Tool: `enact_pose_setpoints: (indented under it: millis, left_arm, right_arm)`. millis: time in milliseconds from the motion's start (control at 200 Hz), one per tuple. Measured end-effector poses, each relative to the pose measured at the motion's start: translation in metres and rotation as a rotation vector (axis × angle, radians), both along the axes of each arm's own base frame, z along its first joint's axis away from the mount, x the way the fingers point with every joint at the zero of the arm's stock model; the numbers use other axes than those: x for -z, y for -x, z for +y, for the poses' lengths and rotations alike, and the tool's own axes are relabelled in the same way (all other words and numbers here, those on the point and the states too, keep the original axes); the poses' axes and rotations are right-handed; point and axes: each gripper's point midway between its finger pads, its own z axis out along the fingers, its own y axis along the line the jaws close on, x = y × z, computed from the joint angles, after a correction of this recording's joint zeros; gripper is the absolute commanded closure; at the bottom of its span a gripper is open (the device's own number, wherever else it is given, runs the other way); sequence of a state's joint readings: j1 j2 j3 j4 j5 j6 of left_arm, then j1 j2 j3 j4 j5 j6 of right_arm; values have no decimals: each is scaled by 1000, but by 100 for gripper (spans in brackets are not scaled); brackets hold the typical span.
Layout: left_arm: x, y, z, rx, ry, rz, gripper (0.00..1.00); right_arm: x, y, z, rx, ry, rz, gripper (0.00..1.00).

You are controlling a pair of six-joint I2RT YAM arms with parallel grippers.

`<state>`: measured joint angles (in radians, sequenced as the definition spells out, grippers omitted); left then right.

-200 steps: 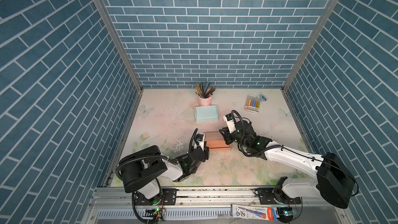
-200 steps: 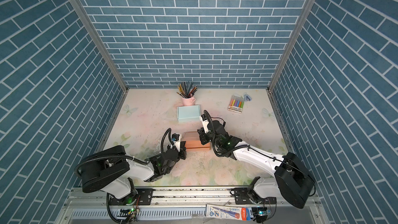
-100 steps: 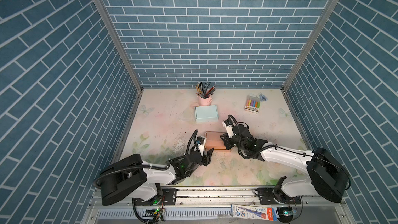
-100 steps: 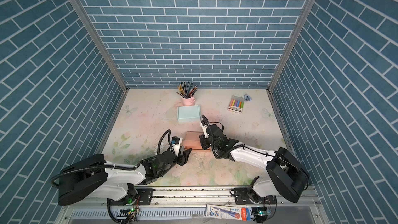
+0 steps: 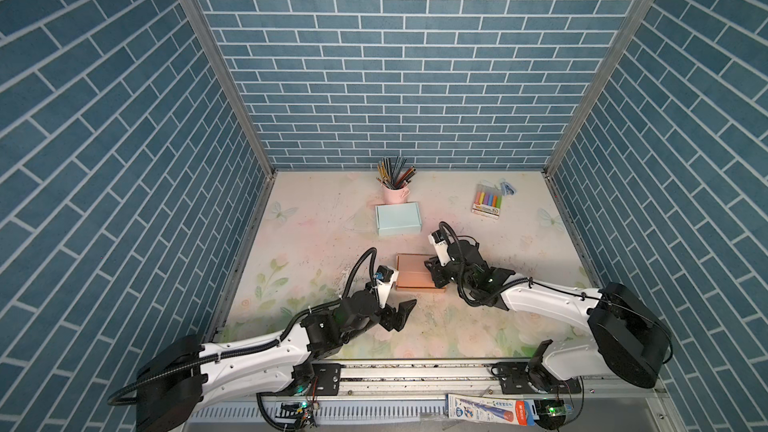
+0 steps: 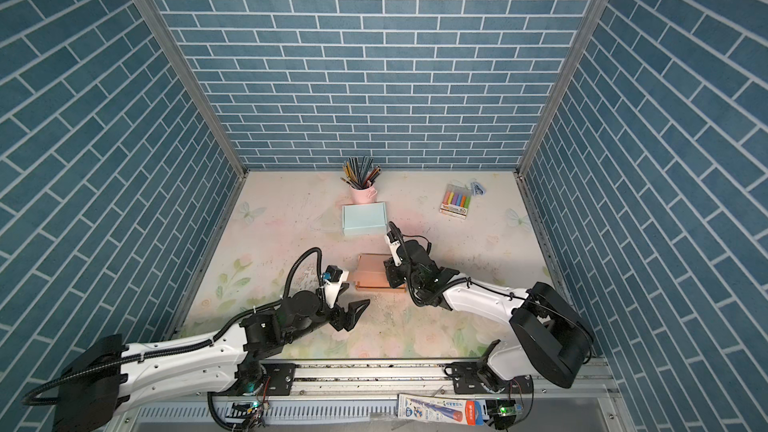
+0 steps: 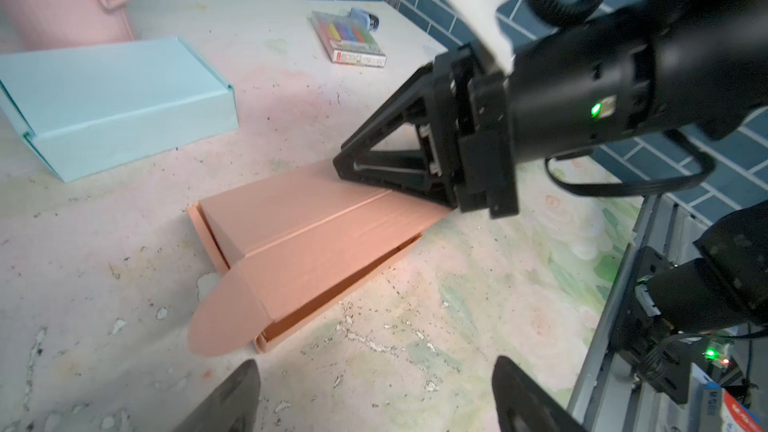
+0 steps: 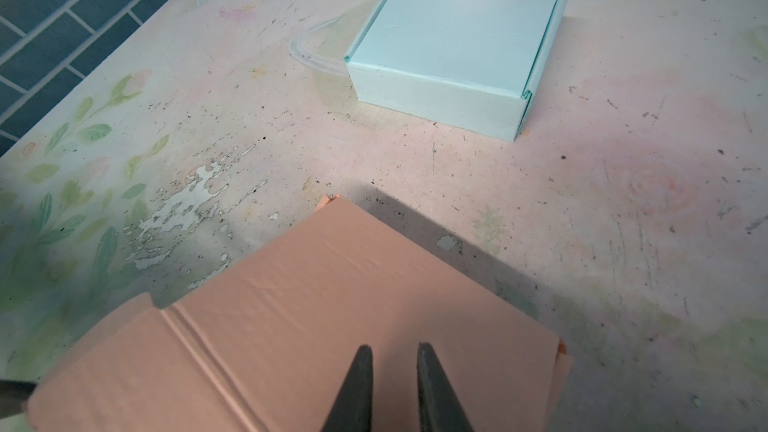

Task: Fold the paper box

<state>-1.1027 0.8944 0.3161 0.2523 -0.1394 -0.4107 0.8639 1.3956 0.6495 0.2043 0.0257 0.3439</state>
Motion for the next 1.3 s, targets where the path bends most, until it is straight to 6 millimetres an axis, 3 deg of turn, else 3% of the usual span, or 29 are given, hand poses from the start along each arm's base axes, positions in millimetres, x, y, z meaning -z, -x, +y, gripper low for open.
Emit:
enact_pose_setpoints:
  millis: [105,315,505,700,985,1300]
  left_arm:
    - [-20,-10,0,-31,5,5,13]
    - [-47,-60,22,-184,53,46,19]
    - [-12,-88,28,-203,19,164,25]
    - [23,-96,18,-175,-22,257,36]
    - [39,-108,14,-174,-4,282,45]
    - [59,-103,14,-161,-21,317,47]
  right_arm:
    - [0,0,0,0,-2,-2,78]
    - [4,3,-1,-5,2,2,79]
    - [8,4,-1,-6,9,8,79]
    - [13,6,-4,-4,19,13,79]
    - [13,7,-3,-8,18,11,79]
    - [12,7,-3,-6,13,5,79]
